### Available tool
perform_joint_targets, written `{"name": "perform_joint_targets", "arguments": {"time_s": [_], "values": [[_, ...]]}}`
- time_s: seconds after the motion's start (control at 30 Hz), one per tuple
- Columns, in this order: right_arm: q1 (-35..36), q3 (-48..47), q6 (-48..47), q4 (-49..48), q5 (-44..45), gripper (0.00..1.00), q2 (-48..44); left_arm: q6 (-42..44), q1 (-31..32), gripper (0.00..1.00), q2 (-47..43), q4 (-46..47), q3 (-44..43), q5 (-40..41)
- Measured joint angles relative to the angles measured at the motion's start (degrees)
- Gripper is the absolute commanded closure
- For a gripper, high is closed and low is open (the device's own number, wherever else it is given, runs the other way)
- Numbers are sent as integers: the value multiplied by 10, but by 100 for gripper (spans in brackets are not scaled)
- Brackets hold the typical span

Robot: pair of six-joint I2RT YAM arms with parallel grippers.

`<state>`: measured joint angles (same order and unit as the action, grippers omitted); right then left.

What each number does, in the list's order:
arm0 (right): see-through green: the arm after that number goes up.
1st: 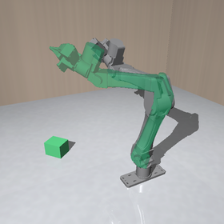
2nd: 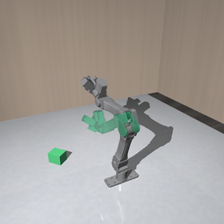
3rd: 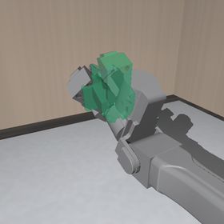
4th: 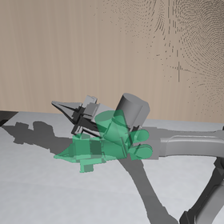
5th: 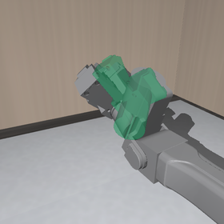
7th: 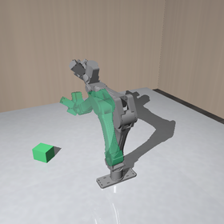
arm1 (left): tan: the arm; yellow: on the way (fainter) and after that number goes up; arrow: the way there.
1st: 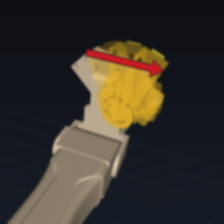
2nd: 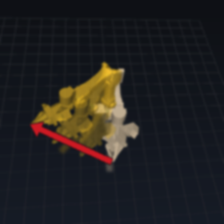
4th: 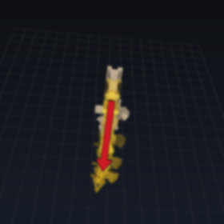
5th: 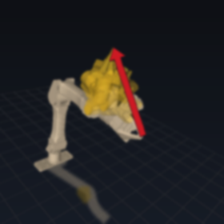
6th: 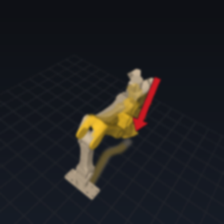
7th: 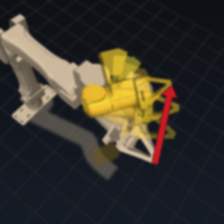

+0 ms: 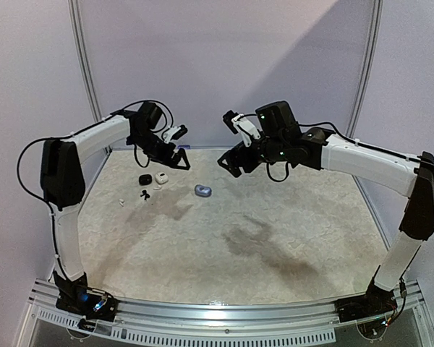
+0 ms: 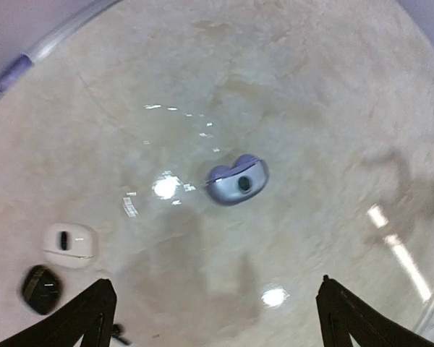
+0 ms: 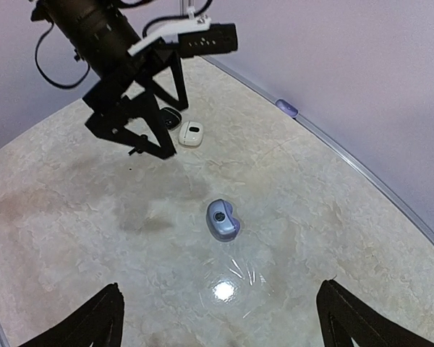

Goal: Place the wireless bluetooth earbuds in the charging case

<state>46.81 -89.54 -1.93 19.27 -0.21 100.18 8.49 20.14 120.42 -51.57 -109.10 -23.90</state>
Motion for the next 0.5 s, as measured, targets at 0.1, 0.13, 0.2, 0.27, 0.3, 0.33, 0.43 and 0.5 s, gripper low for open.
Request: {"name": "perform_joint_targets", "arguments": {"time_s": [0.1,0.13,0.2,0.27,0.3,0.33,0.43,0.5], "values": [[0,-3,-3,0,-8,6,2,139,-16,1,-28,-23,-2,74],[0,-6,-4,2,-11,6,3,168,-30,1,-29,-28,-4,90],[0,-14,-5,2,-17,1,10,223,-55,1,-12,-47,-19,116],[0,-22,-7,3,-21,1,16,269,-86,1,31,-72,-59,136],[0,-25,-8,5,-23,1,18,286,-101,1,57,-85,-85,143],[0,-27,-9,5,-25,1,21,299,-113,1,83,-98,-111,145],[0,-28,-9,8,-30,1,24,332,-143,1,162,-142,-198,155],[0,-28,-9,10,-32,1,24,351,-155,1,205,-169,-242,158]]}}
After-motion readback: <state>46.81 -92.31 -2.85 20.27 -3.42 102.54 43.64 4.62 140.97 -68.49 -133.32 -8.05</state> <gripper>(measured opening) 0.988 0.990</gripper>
